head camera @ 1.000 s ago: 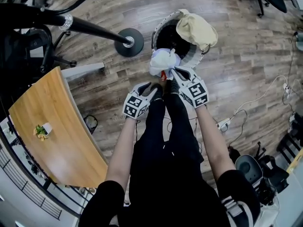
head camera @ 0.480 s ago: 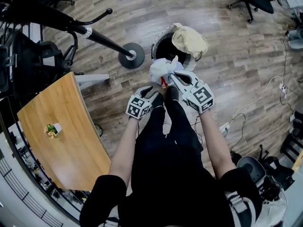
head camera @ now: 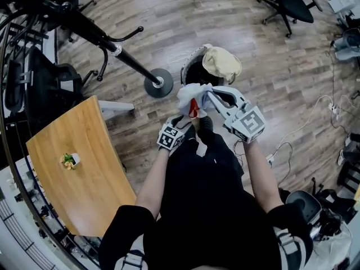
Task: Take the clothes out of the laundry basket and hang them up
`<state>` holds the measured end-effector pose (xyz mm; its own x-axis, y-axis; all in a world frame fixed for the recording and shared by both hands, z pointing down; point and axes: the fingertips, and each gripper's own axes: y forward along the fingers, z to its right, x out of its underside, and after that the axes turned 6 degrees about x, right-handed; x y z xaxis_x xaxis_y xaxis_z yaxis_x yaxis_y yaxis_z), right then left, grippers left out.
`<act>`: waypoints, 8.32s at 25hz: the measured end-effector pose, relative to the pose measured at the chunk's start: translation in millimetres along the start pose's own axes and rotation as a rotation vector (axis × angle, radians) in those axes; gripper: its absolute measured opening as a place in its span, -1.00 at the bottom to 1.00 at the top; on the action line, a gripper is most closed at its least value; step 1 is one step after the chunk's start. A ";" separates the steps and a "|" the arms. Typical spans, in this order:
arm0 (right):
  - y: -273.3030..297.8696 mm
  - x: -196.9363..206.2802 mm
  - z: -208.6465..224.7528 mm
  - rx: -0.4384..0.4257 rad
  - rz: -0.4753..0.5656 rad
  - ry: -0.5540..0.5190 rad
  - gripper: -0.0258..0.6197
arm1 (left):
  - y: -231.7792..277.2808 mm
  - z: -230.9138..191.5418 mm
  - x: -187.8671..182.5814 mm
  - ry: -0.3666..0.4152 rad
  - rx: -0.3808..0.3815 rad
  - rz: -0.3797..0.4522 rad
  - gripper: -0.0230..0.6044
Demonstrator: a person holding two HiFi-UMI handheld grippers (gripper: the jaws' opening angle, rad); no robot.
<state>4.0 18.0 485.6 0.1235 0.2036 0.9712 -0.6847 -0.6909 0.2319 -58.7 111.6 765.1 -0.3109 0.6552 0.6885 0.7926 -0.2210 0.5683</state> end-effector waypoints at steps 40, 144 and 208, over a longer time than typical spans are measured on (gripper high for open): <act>-70.4 125.0 95.1 0.285 -0.170 0.181 -0.84 | -194.5 35.3 -278.1 0.275 -0.188 0.596 -0.84; 237.8 -194.6 -40.3 -0.159 0.238 -0.244 -0.86 | -519.5 -123.9 -363.5 0.391 -0.747 0.826 -0.84; 286.7 19.1 -24.6 0.026 -0.241 -0.066 -0.61 | -320.7 -299.3 -247.2 0.102 -0.358 0.433 -0.25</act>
<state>-207.7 -159.2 569.2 0.3278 0.3194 0.8891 -0.6117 -0.6455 0.4574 -393.0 -195.7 547.6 -0.0600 0.3815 0.9224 0.6373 -0.6966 0.3295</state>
